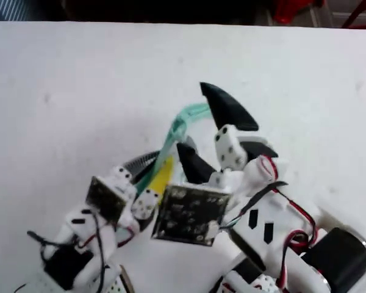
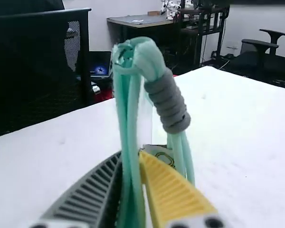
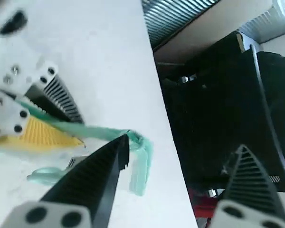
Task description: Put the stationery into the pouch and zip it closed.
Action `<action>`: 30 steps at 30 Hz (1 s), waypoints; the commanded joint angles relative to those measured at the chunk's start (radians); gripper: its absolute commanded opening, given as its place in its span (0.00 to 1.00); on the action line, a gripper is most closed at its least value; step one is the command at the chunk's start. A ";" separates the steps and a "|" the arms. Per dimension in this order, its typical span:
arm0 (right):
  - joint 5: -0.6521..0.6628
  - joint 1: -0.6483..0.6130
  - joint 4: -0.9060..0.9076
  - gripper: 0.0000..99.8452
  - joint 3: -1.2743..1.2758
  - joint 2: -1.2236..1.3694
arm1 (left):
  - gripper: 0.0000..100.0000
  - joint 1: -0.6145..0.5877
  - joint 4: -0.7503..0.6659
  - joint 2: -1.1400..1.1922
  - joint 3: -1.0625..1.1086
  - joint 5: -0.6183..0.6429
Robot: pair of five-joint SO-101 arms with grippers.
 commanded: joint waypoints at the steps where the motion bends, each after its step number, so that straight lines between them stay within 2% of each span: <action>1: -0.103 0.012 -0.042 0.27 -0.032 0.010 | 0.02 -0.097 -0.216 -0.005 0.095 0.008; 4: -0.149 0.031 -0.036 0.22 -0.032 0.010 | 0.02 -0.119 -0.219 -0.005 0.095 0.008; 9: -0.331 0.079 -0.028 0.08 0.018 0.012 | 0.02 -0.117 -0.170 -0.012 0.095 0.002; 11: -0.351 0.054 -0.042 0.10 0.081 0.012 | 0.02 -0.119 -0.170 -0.012 0.095 0.002; 16: -0.485 0.038 -0.120 0.23 0.229 0.012 | 0.02 -0.120 -0.169 -0.012 0.095 0.002; 20: -0.483 0.033 -0.128 0.21 0.321 0.010 | 0.02 -0.122 -0.153 -0.012 0.095 0.002; 26: -0.411 0.038 -0.283 0.20 0.512 0.001 | 0.02 -0.122 -0.147 -0.012 0.095 0.002; 30: -0.408 0.039 -0.380 0.20 0.574 0.001 | 0.02 -0.124 -0.147 -0.012 0.100 0.002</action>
